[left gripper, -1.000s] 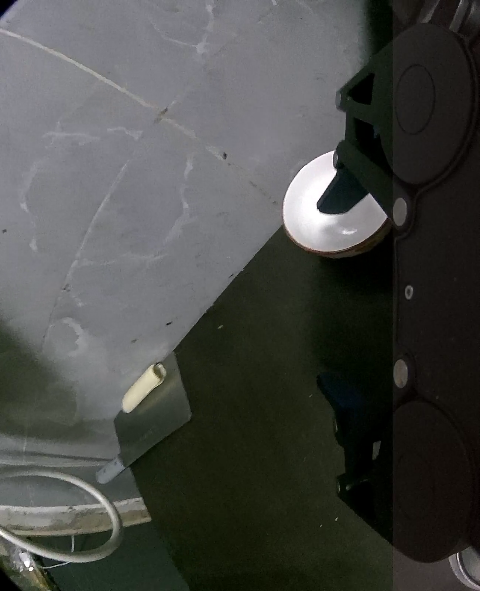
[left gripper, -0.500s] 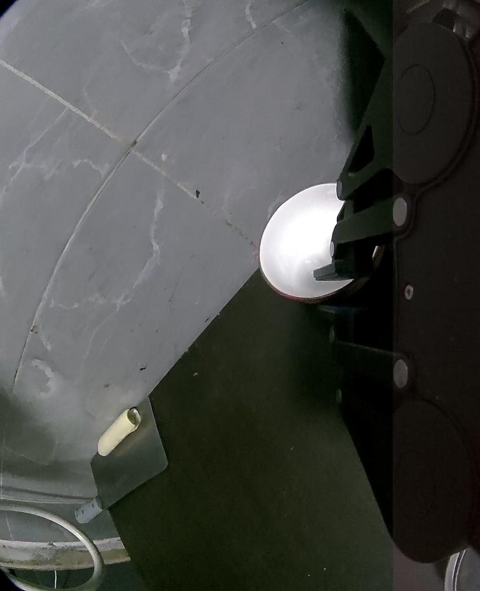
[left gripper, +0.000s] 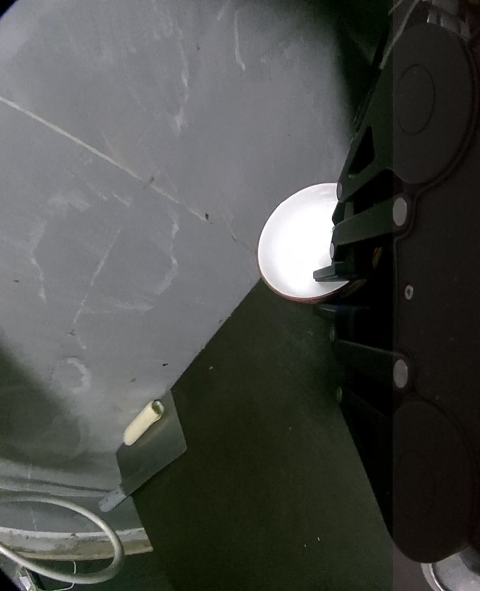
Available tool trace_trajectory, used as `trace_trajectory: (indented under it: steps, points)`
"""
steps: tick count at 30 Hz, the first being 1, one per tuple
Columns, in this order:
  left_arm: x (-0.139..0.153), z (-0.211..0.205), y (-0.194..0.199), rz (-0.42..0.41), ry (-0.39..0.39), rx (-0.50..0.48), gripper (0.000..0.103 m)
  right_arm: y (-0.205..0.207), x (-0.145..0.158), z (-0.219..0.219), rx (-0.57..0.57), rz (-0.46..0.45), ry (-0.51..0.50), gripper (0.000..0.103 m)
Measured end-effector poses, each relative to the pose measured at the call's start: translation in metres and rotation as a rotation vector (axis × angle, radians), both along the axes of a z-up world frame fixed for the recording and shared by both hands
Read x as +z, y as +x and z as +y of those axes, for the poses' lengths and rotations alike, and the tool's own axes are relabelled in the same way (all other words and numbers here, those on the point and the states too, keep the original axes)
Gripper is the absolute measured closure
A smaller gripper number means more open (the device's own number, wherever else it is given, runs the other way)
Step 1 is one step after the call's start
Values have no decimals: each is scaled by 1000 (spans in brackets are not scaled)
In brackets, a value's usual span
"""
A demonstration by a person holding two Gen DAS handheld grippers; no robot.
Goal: Organize plates and bowls
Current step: 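Lift the second white bowl with the right gripper toward the bowl stack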
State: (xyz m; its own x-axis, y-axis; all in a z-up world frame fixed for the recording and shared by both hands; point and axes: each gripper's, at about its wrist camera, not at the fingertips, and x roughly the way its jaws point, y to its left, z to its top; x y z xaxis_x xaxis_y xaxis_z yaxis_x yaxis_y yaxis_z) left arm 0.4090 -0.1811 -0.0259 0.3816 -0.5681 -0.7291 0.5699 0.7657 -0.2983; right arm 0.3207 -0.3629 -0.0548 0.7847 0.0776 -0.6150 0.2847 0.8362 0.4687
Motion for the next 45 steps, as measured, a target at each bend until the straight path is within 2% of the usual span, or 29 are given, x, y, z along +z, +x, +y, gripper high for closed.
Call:
trace_trajectory:
  steps: [10,20,35,45]
  points:
    - [37,37,-42,-67,-58,3,91,-45,38,26,17,-71,-41,72]
    - [59,86,-102,-76,-59,41,91,-103,65,66,61,-99,-46,72]
    - [65,155,-183,-67,-62,105,90,-170,80,121,167,-68,-57,72]
    - [64,179,-208,-49,-48,144,90,-194,84,145,239,-58,-69,72]
